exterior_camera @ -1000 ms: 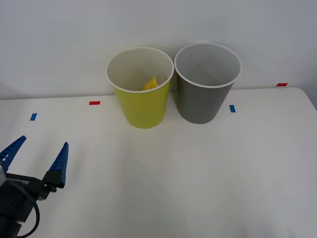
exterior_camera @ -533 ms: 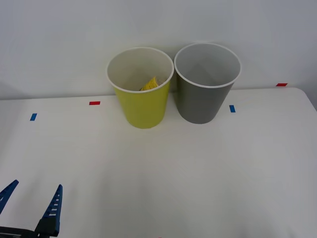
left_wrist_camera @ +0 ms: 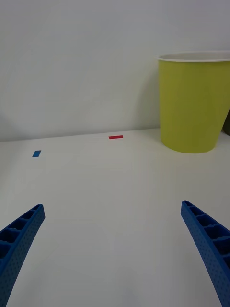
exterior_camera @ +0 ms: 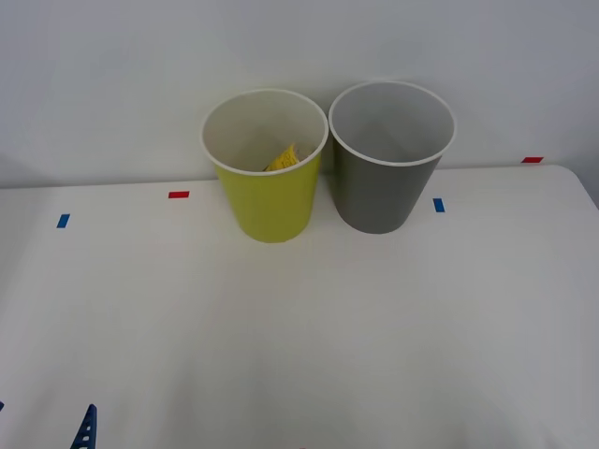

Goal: Put cans in the gray bin and PET bottles in the light green bin.

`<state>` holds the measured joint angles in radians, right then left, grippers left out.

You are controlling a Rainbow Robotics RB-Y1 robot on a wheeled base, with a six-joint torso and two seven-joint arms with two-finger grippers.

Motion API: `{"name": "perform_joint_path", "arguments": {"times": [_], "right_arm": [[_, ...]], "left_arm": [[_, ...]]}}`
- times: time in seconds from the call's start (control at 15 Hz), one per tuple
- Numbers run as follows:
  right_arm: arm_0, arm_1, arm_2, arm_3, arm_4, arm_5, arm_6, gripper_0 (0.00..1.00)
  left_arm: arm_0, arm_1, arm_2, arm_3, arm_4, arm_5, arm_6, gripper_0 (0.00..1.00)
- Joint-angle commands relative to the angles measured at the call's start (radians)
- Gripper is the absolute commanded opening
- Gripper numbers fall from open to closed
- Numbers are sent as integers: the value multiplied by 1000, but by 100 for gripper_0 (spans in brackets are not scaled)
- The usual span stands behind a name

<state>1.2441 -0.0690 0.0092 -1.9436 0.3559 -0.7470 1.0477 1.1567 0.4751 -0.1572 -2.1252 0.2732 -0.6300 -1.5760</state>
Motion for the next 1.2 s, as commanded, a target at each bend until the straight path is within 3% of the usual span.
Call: {"name": "perform_joint_path", "arguments": {"times": [0.07,1.2], "right_arm": [[0,0,0,0,0,0,0,100],[0,0,0,0,0,0,0,100]], "left_arm": [[12,0,-1,8,-14,-8,1,97],[12,0,-1,8,-14,-8,1,97]]}}
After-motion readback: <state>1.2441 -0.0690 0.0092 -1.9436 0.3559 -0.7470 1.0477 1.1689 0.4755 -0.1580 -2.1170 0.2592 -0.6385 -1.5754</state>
